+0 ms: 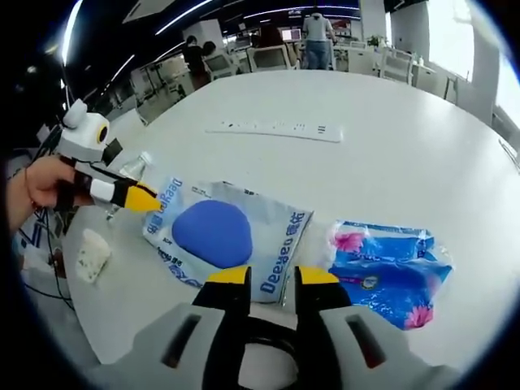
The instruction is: Arrange the tabletop items into an orderly group along one side of the table until the central work area is clear of visible clutter.
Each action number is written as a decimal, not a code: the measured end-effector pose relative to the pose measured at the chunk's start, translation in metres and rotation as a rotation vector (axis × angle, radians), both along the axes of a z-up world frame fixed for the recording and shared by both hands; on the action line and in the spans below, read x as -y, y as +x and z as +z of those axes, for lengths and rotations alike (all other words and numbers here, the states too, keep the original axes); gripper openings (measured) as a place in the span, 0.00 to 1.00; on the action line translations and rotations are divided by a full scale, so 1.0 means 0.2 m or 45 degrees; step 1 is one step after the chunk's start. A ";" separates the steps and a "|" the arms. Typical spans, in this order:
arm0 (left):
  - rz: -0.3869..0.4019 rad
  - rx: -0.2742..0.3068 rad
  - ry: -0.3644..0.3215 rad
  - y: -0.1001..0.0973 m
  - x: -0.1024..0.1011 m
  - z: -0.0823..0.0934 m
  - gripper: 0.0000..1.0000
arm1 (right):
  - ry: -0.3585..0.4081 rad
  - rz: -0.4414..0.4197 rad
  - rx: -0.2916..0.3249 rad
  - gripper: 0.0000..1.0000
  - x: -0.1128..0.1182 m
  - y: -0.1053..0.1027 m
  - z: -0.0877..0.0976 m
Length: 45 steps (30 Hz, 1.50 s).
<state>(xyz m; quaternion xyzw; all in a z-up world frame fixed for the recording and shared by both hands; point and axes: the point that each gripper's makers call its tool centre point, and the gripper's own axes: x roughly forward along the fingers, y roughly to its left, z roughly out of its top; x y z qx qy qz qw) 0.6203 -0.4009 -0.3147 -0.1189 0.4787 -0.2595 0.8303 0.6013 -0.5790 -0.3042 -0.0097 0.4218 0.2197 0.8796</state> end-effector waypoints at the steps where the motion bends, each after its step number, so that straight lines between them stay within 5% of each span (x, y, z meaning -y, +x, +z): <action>1: 0.000 0.006 0.000 0.00 0.00 0.00 0.28 | 0.000 0.002 0.003 0.21 0.00 0.00 0.01; 45: -0.060 0.176 -0.023 -0.06 -0.02 0.25 0.68 | 0.039 0.131 0.092 0.60 -0.08 -0.05 0.19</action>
